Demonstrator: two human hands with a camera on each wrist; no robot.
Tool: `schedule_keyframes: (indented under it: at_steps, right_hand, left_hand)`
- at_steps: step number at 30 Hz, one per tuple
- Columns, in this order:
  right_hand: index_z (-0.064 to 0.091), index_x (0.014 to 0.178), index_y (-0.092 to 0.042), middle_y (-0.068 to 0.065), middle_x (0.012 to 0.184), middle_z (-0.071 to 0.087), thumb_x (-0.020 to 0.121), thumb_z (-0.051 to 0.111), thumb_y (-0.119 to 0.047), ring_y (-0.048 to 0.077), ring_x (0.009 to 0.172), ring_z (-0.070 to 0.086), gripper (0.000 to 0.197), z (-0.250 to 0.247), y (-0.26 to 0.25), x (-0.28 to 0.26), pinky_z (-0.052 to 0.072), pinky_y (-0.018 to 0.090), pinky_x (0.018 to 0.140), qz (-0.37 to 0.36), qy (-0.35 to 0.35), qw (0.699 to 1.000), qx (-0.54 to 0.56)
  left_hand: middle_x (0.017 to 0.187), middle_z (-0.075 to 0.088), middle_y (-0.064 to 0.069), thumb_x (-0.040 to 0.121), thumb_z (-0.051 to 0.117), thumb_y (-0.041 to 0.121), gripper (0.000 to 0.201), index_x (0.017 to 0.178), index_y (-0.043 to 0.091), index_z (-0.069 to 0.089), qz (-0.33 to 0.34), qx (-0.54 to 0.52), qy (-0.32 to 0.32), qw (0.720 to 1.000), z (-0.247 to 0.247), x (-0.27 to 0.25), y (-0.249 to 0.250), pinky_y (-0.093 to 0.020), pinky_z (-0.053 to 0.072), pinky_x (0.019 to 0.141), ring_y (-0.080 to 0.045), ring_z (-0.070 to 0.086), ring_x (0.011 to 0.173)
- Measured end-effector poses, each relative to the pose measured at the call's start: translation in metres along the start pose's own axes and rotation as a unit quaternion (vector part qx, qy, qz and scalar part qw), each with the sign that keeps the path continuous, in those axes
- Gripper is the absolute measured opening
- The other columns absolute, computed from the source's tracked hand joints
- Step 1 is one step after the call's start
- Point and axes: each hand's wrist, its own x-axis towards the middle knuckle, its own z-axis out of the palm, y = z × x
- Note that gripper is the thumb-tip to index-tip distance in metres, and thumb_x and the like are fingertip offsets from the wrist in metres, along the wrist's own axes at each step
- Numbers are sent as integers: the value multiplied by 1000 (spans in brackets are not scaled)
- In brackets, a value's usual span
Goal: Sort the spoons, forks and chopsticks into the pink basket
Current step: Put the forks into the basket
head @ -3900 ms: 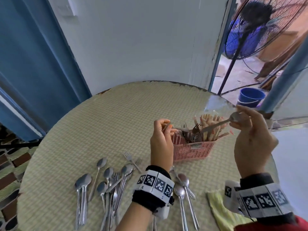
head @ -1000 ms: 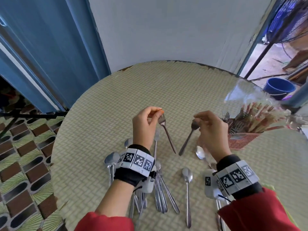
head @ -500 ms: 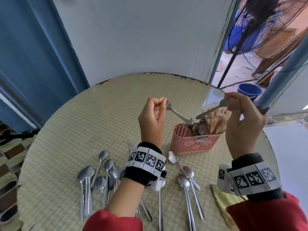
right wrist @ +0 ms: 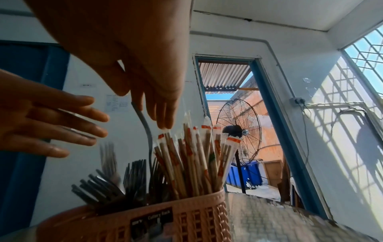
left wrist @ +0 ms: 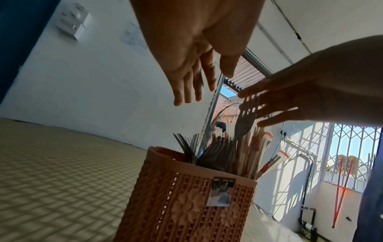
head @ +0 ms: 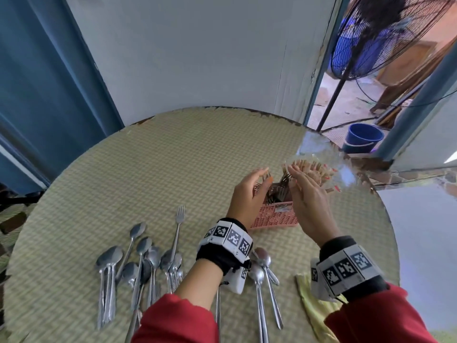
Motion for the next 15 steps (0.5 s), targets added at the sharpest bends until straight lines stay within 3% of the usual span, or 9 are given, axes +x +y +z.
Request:
schedule_keyframes:
  at_steps: [1, 3, 6, 9, 13, 15]
  right_hand:
    - [50, 132, -8, 9, 133, 53, 98, 41, -11, 22, 127, 44, 35, 2, -1, -1, 31, 24, 104, -12, 11, 1000, -17]
    - [57, 118, -6, 9, 114, 60, 92, 43, -7, 23, 109, 50, 29, 10, -6, -4, 39, 32, 96, -56, 76, 995, -29]
    - [61, 97, -5, 3, 90, 59, 87, 39, -10, 17, 89, 51, 24, 29, -21, -13, 40, 23, 81, -81, 109, 990, 21]
    - [62, 89, -8, -4, 85, 57, 85, 46, -12, 12, 81, 50, 17, 62, -34, -33, 38, 18, 73, -60, 43, 995, 65]
    - [66, 83, -11, -14, 75, 56, 80, 57, 2, 5, 69, 52, 16, 125, -36, -65, 39, 11, 65, 17, -82, 992, 99]
    - [68, 87, -12, -14, 71, 56, 82, 56, 0, 5, 64, 52, 18, 155, -40, -81, 40, 17, 64, 82, -164, 978, 100]
  left_hand:
    - [134, 53, 3, 96, 48, 29, 36, 130, 15, 52, -6, 2, -7, 1000, 0, -3, -2, -22, 35, 107, -3, 45, 125]
    - [134, 53, 4, 97, 46, 24, 34, 130, 15, 51, -18, 10, 11, 1000, -6, -10, -7, -20, 35, 105, -2, 46, 123]
    - [123, 58, 4, 94, 48, 12, 29, 122, 15, 56, -52, 33, 64, 996, -21, -27, -20, -19, 41, 98, -2, 52, 112]
    - [115, 59, 4, 90, 49, 6, 27, 114, 15, 60, -96, 51, 89, 990, -42, -49, -45, -23, 45, 92, -5, 55, 103]
    - [106, 61, 4, 89, 52, 3, 22, 105, 12, 63, -150, 94, 114, 978, -78, -85, -85, -13, 43, 82, -5, 56, 92]
    - [104, 63, 1, 87, 53, 0, 21, 102, 12, 63, -189, 103, 130, 968, -97, -100, -106, -19, 46, 82, -9, 57, 90]
